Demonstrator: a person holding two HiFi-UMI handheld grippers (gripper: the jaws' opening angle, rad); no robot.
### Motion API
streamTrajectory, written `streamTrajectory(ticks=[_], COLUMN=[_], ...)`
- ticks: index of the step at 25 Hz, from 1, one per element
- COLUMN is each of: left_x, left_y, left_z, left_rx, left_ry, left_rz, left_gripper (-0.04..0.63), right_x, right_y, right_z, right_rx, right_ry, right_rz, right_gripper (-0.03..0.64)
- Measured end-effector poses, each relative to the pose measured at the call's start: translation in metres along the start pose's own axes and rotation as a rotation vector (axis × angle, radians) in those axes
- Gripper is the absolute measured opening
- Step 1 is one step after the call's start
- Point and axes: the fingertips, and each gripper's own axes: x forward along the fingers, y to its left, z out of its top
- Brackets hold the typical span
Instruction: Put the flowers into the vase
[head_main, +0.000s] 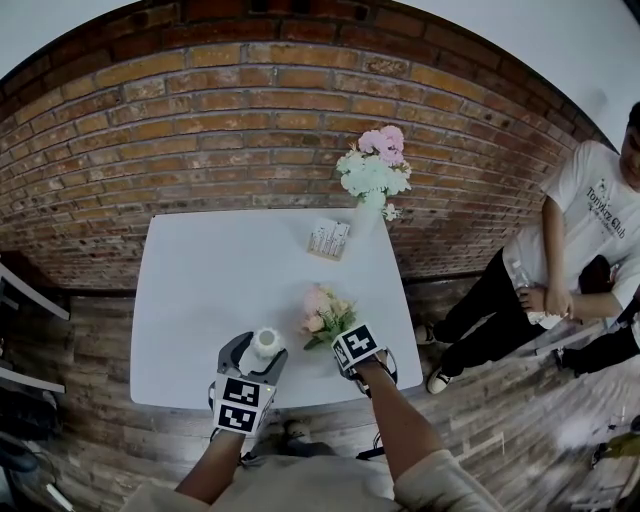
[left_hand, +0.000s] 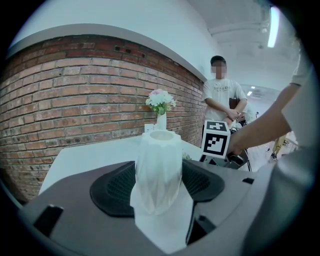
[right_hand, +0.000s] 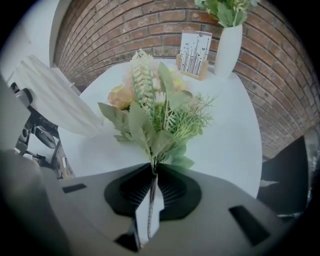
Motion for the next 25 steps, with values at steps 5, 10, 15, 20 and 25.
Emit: streamTrajectory(ticks=[5,10,15,20,25], left_x=[0.001,-0.001,-0.002,-0.001,-0.002], left_y=[0.0,0.0,-0.001,0.0,-0.002], left_z=[-0.004,-0.003,-0.003,-0.004,-0.003], left_rx=[-0.001,0.0,-0.002,-0.003,-0.006], left_ry=[0.001,0.002,0.001,-0.005,-0.002], left_rz=[-0.004,-0.004,-0.005,-0.004,-0.005], left_gripper=[0.293,0.293,0.293,0.293,0.293], right_x=[-0.005,-0.01,-0.019,-0.033,-0.055], right_y=[-0.001,0.0,0.004,0.008,0.014], right_z=[0.004,0.008,0.017,0.032,0.052], right_rx=[-0.029,-0.034,-0.024,-0.02,-0.032], right_ry=[-0.036,-0.078,-0.153,-0.251,-0.369], right_rz=[-0.018,-0.01,0.015,0.033,0.043], right_gripper=[0.034,0.031,0.026,0.026,0.025])
